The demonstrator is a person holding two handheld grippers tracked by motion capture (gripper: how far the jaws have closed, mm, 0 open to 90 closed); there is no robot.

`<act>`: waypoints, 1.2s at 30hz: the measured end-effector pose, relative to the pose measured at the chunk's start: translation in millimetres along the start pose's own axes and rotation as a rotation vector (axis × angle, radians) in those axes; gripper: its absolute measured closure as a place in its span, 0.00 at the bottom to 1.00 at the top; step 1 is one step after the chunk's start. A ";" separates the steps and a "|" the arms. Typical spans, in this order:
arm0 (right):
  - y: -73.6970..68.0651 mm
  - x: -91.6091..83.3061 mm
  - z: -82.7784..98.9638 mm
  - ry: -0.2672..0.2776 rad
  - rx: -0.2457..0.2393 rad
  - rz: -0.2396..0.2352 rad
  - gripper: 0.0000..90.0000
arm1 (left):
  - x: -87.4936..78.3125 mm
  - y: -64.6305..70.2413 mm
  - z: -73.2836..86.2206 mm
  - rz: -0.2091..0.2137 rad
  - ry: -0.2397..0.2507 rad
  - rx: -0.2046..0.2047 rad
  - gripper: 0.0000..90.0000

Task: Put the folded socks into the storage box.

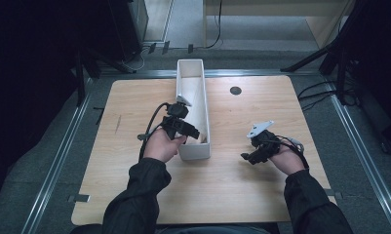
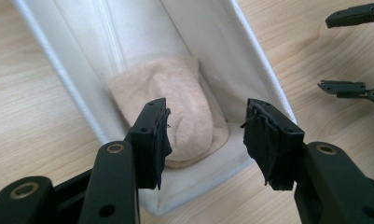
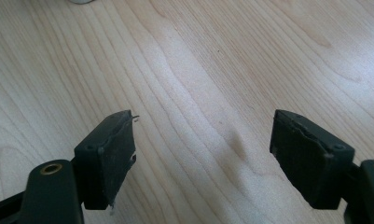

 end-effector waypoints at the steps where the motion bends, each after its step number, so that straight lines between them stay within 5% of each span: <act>1: 0.0 0.0 0.0 0.000 0.000 0.000 0.24 | -1.6 -1.1 0.5 0.002 0.005 0.001 0.51; 21: 0.2 -1.0 1.5 0.001 0.009 -0.003 0.24 | -25.1 -15.7 28.1 0.042 0.036 0.056 0.43; 27: -0.6 -2.4 2.9 0.002 0.016 -0.002 0.24 | -29.8 -35.6 40.1 0.070 0.061 0.030 0.42; 36: 0.1 -4.2 2.1 0.021 0.023 0.002 0.24 | -21.5 -65.4 58.9 0.055 0.082 -0.006 0.42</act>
Point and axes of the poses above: each handheld gripper's, and its own axes: x roughly forward along the jaws, z roughly out of its underside, y roughly to its right, the point moved 6 cm from there along x, roughly forward along the jaws, and after that the axes turned 6 degrees about -y, right-handed, at the moved point
